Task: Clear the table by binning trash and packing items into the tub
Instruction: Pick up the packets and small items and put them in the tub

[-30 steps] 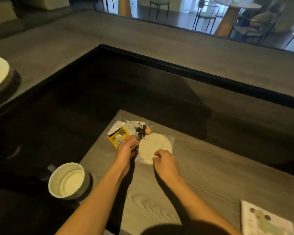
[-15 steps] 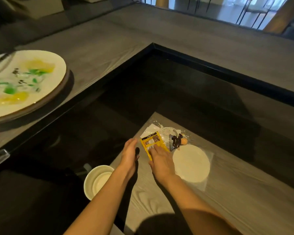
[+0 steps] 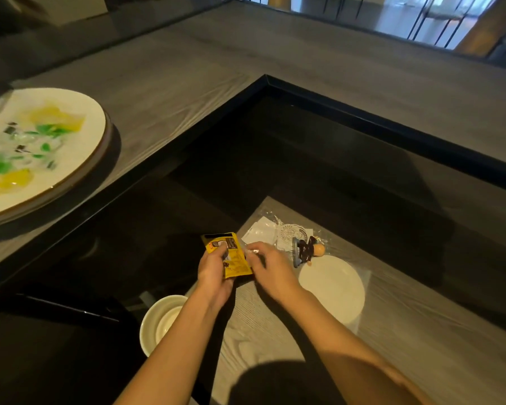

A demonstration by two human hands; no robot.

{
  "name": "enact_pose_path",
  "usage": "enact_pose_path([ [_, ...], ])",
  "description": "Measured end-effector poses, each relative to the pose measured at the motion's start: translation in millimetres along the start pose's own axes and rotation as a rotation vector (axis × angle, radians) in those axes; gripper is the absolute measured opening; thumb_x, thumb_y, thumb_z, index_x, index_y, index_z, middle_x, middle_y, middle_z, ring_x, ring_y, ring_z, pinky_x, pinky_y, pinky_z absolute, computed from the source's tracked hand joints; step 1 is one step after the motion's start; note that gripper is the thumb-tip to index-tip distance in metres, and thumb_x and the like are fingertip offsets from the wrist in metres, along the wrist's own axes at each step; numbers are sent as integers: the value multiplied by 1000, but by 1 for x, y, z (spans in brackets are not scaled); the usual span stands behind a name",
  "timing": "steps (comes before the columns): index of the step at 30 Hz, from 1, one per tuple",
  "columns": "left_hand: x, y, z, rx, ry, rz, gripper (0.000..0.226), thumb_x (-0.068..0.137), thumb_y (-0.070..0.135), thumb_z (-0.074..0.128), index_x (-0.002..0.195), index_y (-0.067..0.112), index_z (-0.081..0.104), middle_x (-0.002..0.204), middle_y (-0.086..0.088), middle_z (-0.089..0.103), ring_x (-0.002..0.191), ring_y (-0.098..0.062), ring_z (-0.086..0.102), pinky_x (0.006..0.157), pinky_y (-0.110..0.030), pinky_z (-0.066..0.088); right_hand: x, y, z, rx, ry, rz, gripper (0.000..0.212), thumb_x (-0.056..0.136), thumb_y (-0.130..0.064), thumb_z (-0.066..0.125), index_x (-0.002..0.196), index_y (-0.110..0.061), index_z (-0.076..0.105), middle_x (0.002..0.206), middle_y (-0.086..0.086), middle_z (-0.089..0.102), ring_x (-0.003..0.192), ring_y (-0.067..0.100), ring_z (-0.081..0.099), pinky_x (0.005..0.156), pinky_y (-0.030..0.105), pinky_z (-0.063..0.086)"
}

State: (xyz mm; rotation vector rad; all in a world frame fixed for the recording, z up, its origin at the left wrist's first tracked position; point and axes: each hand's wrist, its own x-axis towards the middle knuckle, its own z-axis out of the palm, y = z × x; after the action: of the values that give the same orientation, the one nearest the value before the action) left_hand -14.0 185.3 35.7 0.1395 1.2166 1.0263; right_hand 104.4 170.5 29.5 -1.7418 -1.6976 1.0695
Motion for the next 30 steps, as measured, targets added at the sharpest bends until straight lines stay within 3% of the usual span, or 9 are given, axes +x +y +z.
enact_pose_path([
  [3,-3,3,7,20,64,15,29,95,18,46,123,14,53,116,-16,63,105,-29,63,96,-43,48,19,14,3,-348,-33,3,39,96,-17,43,135,-11,43,148,11,37,137,26,33,113,39,30],
  [10,2,3,7,46,105,26,33,92,22,51,124,12,53,95,-8,63,84,-21,61,73,-33,49,11,20,11,-742,74,-106,31,86,4,48,114,-7,54,121,13,56,118,29,46,105,44,26],
  [12,0,0,7,39,64,28,34,92,24,51,124,12,53,93,-7,64,84,-20,62,71,-33,50,11,23,10,-608,144,-96,25,86,4,46,106,-7,57,111,12,61,109,28,52,102,43,28],
  [16,-6,-6,5,35,-138,-64,51,89,45,49,124,9,56,104,-14,67,94,-25,65,77,-37,50,-4,6,-3,117,312,-33,9,93,-16,50,94,-14,58,93,6,66,86,19,62,79,35,50],
  [20,-2,-12,3,-31,-235,-121,58,82,46,58,129,12,49,97,-14,66,84,-25,69,69,-37,53,-28,-2,-9,73,-38,-193,13,90,-23,54,94,-18,65,98,5,69,92,17,62,85,34,50],
  [22,-2,-16,5,24,-192,-108,49,86,25,56,130,6,47,105,-16,64,92,-28,67,69,-38,53,-26,4,-12,71,41,-154,19,93,-26,50,101,-18,65,100,5,70,94,17,62,90,42,49],
  [25,-3,-18,12,48,-130,-99,37,93,8,46,129,14,47,121,-18,59,111,-35,59,85,-47,51,-5,20,-21,-311,249,-17,35,95,-21,44,130,-14,49,140,8,49,136,20,35,118,49,15],
  [28,-4,-19,17,60,-80,-74,41,94,6,44,133,17,44,128,-17,55,118,-37,54,99,-52,44,5,34,-25,-784,119,82,59,89,-9,48,144,-8,26,158,11,11,146,24,-3,111,59,-12],
  [30,-2,-19,17,80,-62,-62,43,94,7,44,136,19,42,133,-17,53,120,-37,53,103,-54,41,4,38,-22,-890,98,70,52,86,-5,51,137,-6,40,158,13,11,146,26,-5,106,63,-16],
])
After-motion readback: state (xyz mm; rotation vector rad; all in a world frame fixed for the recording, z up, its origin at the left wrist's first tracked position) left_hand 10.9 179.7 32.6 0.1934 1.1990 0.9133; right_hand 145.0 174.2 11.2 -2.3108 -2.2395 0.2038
